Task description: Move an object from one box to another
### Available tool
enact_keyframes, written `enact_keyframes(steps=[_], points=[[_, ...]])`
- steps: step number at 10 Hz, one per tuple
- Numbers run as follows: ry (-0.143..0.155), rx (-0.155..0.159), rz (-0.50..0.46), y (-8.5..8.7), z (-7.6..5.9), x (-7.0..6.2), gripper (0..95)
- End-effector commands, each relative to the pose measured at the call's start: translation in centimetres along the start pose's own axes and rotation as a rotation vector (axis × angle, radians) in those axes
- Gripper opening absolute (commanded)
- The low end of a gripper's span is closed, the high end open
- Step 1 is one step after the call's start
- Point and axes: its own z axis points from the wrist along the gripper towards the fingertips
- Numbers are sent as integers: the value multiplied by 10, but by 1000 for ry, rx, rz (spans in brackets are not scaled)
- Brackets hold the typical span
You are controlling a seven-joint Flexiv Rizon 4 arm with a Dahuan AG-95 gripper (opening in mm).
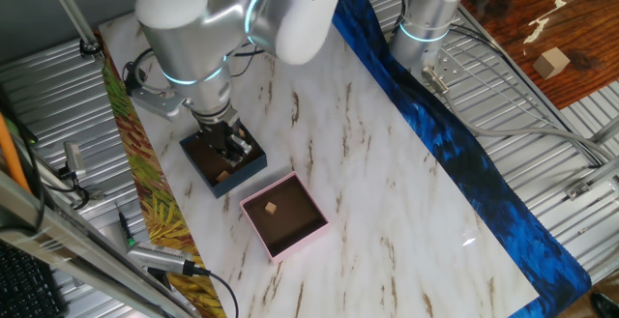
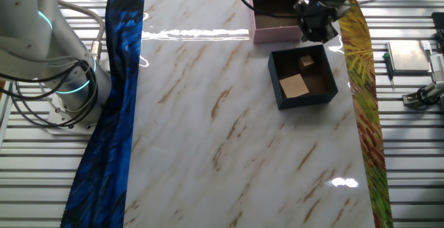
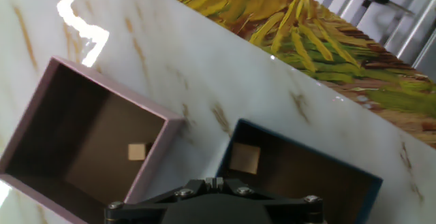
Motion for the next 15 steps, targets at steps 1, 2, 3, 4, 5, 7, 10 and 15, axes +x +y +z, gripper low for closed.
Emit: enact_keyframes(steps=[1,2,3,4,5,7,10,15], points=[[1,-9,118,0,0,-2,0],[-5,-12,137,0,0,-2,0],[-11,-14,154,0,0,-2,0],[-16,-15,177,0,0,-2,0],[-15,-14,186,0,0,-2,0],[-15,-13,188,0,0,-2,0],[-22,-16,115,-5,0,1,0],[-23,-17,66,-43,3,25,0]])
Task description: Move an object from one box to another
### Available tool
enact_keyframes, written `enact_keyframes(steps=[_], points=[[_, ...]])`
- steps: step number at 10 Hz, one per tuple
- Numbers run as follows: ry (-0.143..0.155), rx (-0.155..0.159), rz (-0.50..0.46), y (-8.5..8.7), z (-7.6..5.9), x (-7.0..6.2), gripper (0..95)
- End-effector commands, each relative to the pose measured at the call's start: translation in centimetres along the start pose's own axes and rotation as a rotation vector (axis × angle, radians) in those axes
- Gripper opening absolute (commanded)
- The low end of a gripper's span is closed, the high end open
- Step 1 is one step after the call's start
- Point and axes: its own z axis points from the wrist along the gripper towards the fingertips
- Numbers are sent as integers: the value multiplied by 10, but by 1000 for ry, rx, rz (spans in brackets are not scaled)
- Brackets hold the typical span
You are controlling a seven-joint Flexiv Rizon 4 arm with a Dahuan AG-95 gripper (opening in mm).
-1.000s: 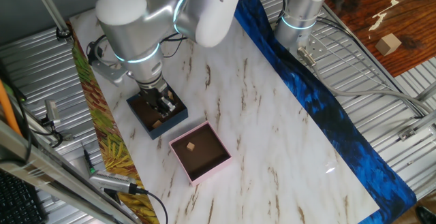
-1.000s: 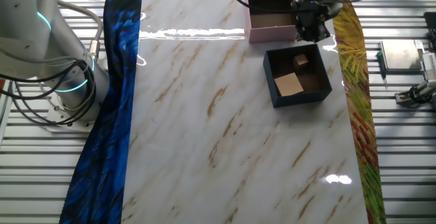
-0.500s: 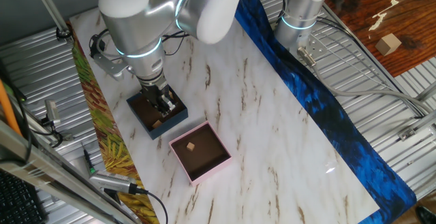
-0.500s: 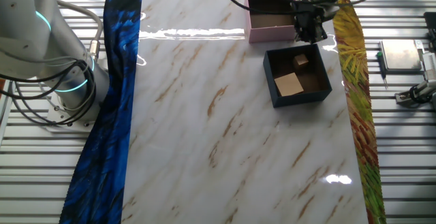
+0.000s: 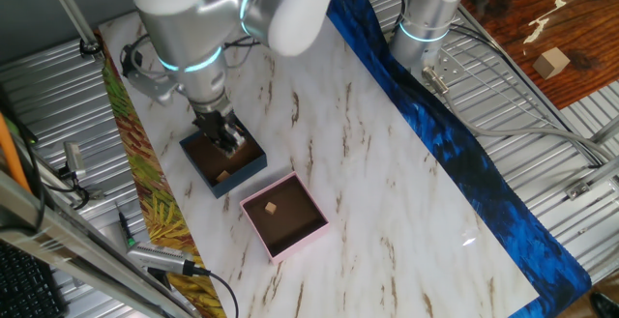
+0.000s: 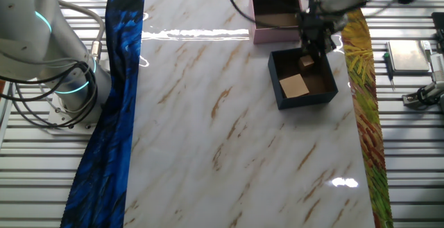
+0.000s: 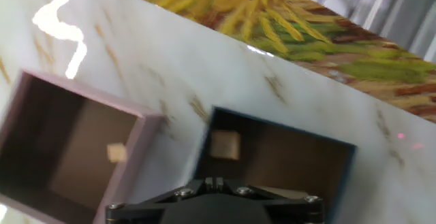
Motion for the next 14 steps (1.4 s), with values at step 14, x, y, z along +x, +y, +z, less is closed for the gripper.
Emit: enact_keyframes(steps=[14], points=[[6,36,161,-14,0,8,0]])
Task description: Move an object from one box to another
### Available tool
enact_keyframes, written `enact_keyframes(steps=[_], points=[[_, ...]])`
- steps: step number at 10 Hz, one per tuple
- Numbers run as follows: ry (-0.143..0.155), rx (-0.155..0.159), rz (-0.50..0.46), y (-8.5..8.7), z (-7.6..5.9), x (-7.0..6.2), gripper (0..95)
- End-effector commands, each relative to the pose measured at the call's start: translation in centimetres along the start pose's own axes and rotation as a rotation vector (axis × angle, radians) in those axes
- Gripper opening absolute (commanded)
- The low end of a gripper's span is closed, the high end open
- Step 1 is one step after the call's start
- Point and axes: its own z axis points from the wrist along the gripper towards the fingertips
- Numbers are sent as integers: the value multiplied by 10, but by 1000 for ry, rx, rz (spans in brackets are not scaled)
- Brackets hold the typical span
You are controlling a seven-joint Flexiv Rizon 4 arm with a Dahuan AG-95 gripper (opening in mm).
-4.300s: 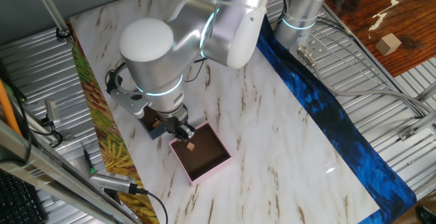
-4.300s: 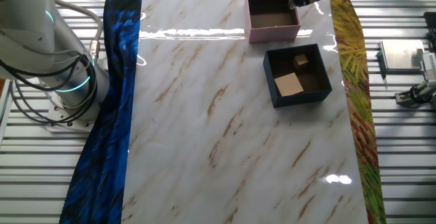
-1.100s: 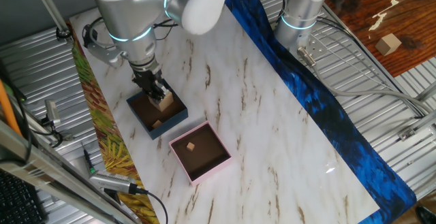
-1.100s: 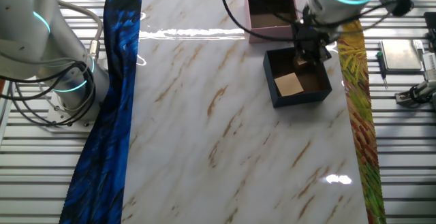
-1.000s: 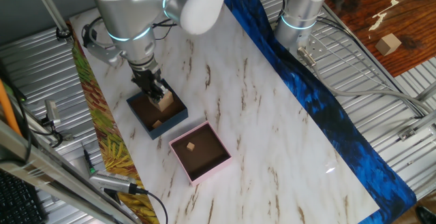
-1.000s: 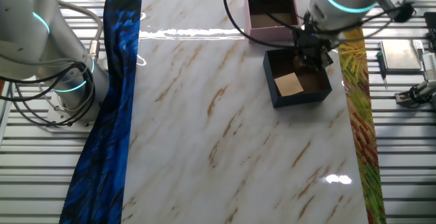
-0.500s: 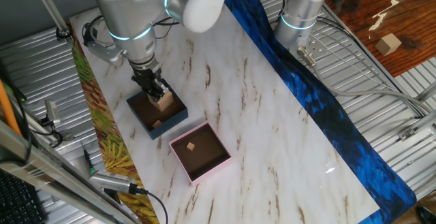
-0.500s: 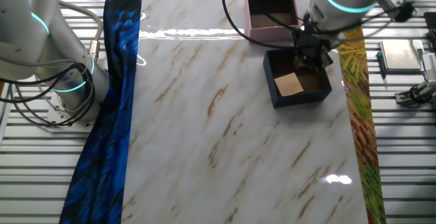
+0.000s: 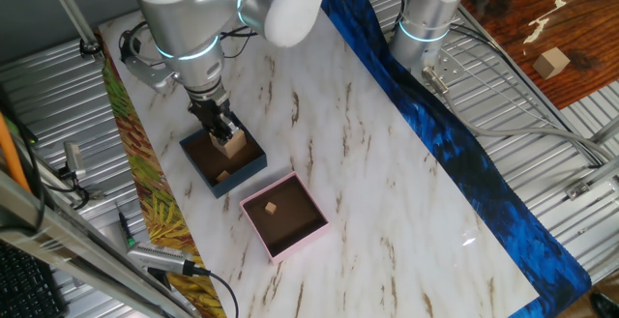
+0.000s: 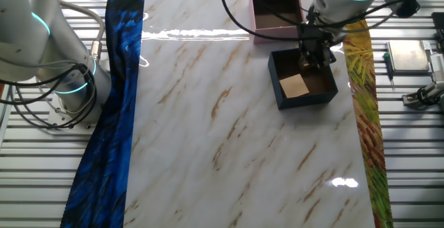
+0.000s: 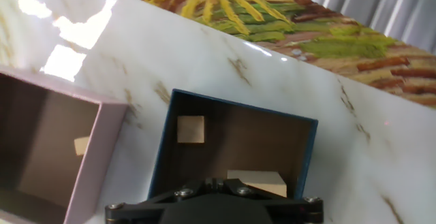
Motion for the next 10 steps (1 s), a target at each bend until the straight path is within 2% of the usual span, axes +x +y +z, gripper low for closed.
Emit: enact_keyframes(steps=[1,4,6,10], points=[[-8,-1,54,0,0,1,0],[-7,-2,68,0,-1,1,0],[-8,-2,68,-3,-2,5,380],[-9,-7,25,-17,-5,16,380]])
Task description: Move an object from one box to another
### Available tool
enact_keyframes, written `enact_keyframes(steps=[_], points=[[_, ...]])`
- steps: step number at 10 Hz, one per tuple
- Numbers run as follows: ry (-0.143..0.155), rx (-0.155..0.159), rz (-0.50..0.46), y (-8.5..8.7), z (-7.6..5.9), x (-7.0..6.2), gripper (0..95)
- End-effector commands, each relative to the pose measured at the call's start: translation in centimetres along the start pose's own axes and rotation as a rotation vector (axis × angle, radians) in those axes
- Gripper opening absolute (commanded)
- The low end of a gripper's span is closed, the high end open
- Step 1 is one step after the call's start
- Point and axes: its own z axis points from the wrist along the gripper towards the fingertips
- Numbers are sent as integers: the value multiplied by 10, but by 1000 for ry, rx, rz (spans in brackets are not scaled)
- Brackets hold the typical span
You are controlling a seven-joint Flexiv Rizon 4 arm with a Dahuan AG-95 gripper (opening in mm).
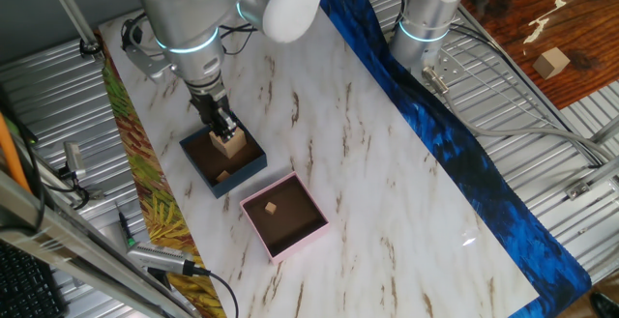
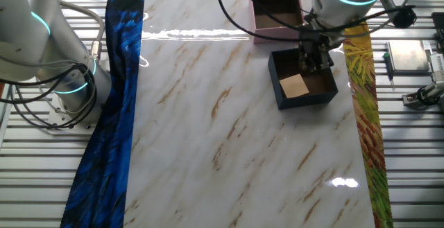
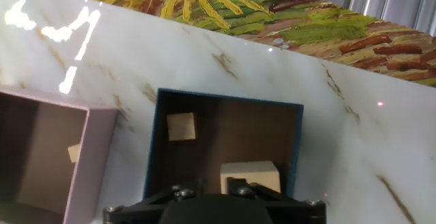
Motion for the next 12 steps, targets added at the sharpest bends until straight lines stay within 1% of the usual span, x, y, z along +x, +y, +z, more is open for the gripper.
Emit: enact_keyframes(steps=[1,4,6,7,10,12], points=[[1,-1,-13,-6,0,3,380],[27,-1,7,-12,3,2,380],[23,-2,1,-17,6,1,380],[17,-2,-13,-22,9,-1,570],[15,-1,-37,-29,15,-1,570],[12,3,-43,-28,18,4,570]])
